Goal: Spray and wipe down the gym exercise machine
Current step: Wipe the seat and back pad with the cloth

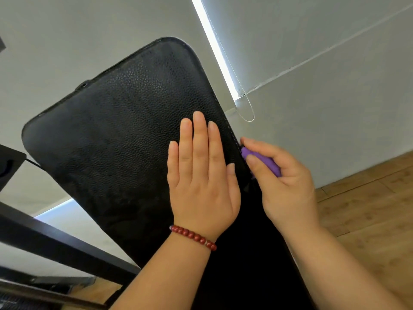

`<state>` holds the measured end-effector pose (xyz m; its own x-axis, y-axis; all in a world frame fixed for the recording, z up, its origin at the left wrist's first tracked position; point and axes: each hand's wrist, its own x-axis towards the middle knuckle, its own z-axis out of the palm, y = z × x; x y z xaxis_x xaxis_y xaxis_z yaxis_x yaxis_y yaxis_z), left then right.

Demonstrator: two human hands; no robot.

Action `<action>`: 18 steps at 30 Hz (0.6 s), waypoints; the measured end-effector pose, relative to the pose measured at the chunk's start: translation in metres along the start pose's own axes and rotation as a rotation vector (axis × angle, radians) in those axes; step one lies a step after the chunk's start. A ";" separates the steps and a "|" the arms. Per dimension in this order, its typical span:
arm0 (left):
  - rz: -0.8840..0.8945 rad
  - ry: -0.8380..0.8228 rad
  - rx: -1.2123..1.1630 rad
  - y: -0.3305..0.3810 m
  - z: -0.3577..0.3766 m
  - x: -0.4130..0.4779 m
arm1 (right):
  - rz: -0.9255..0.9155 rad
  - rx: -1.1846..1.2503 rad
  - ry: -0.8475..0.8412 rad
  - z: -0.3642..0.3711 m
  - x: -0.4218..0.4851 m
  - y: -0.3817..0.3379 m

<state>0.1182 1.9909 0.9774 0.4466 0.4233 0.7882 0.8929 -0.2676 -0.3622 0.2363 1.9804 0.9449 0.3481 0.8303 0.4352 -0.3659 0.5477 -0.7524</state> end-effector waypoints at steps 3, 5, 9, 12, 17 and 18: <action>-0.008 -0.001 -0.011 0.002 0.000 0.000 | -0.044 0.002 -0.047 0.010 0.023 -0.009; -0.014 -0.004 -0.011 0.001 -0.002 0.001 | -0.044 0.032 -0.049 0.011 0.022 -0.008; -0.042 -0.033 -0.037 0.007 -0.004 -0.002 | 0.032 0.027 -0.004 -0.008 -0.012 0.007; -0.094 -0.051 -0.037 0.016 -0.002 -0.004 | 0.069 0.026 -0.021 -0.010 -0.002 0.009; -0.074 -0.042 0.002 0.018 0.002 -0.007 | 0.135 0.025 -0.059 -0.002 0.027 0.011; -0.070 -0.039 0.002 0.018 0.003 -0.008 | 0.175 0.046 -0.044 -0.005 0.023 0.015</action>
<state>0.1306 1.9852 0.9638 0.3847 0.4746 0.7917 0.9222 -0.2343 -0.3077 0.2431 2.0075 0.9412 0.2379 0.9164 0.3218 -0.4568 0.3980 -0.7956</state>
